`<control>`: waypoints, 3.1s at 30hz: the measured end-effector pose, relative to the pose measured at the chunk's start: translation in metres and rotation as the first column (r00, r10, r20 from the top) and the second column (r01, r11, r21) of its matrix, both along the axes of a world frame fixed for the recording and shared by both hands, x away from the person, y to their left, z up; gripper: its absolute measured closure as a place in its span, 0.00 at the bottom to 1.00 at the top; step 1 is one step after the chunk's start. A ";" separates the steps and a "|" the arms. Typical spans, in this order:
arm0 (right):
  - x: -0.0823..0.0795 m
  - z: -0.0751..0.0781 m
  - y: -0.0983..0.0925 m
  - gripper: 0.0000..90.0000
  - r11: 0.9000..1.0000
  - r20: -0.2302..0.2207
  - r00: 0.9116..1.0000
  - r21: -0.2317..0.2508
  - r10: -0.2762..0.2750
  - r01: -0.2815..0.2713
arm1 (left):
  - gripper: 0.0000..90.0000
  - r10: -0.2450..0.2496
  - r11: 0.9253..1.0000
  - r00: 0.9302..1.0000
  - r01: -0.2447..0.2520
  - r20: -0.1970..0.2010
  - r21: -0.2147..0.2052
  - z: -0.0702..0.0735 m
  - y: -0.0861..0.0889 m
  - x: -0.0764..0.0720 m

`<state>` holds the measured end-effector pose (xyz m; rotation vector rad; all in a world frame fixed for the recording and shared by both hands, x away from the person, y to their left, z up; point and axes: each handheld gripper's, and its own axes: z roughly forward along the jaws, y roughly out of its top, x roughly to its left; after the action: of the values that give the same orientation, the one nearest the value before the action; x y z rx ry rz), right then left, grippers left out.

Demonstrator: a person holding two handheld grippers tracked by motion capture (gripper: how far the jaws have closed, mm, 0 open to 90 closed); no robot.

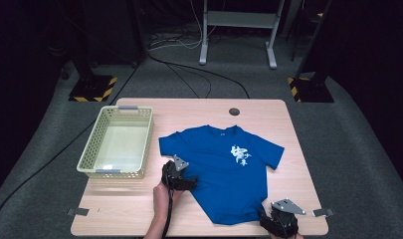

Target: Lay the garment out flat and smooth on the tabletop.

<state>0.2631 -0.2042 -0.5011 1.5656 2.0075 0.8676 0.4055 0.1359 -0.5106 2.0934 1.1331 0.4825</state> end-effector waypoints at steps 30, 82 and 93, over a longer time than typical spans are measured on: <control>0.122 -0.003 -0.034 0.17 1.000 0.044 0.999 0.028 0.009 -0.010 | 0.28 -0.202 0.979 0.979 0.202 -0.027 -0.006 0.023 -0.101 -0.011; 0.140 -0.009 -0.035 0.15 1.000 0.020 1.000 -0.002 0.018 -0.018 | 0.96 -0.229 0.967 0.973 0.229 0.016 -0.116 0.029 -0.068 -0.038; 0.140 -0.009 -0.035 0.15 1.000 0.021 1.000 -0.002 0.018 -0.017 | 0.96 -0.230 0.966 0.973 0.231 0.017 -0.116 0.032 -0.061 -0.043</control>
<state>0.4030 -0.2396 -0.5102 1.5334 2.0092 0.8852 0.3621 0.0748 -0.4787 2.0868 0.8786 0.3012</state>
